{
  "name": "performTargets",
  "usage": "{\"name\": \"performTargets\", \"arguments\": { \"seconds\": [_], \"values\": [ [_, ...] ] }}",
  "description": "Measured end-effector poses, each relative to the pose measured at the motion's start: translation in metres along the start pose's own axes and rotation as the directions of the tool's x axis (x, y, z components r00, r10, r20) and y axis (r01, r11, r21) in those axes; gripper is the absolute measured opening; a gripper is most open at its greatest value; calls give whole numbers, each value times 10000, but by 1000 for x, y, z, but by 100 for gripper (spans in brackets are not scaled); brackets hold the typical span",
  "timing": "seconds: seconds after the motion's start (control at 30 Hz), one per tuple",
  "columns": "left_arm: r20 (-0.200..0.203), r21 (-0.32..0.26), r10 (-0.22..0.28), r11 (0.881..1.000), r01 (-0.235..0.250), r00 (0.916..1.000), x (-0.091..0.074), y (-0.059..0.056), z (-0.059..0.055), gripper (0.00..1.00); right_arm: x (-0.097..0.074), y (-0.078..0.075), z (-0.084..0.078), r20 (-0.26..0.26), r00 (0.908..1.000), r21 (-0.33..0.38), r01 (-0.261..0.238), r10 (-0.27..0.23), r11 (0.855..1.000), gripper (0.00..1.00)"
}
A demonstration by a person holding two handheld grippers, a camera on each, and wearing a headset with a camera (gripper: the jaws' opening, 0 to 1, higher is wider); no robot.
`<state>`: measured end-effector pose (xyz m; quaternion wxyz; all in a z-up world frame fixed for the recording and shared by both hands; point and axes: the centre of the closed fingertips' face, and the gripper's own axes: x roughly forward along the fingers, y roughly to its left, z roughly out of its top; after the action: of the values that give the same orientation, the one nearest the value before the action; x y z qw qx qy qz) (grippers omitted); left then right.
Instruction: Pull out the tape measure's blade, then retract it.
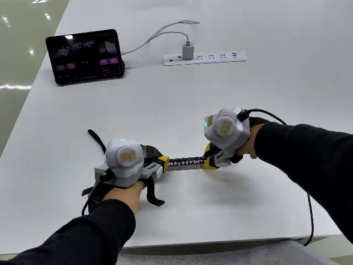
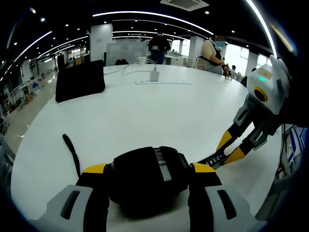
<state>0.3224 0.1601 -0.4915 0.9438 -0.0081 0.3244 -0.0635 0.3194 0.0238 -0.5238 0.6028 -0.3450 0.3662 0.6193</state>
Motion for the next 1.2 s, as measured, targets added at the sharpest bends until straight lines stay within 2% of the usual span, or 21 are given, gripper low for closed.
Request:
{"name": "performTargets", "arguments": {
  "seconds": [0.37, 1.2],
  "values": [
    [-8, -5, 15, 10000, -15, 10000, 0, 0, 0, 62, 2, 1, 5, 343, 9994, 144, 46, -51, 9999, 12],
    [-3, -66, -44, 10000, 44, 10000, 0, 0, 0, 62, 12, 5, 19, 638, 9980, 61, 4, -8, 10000, 12]
  ]
}}
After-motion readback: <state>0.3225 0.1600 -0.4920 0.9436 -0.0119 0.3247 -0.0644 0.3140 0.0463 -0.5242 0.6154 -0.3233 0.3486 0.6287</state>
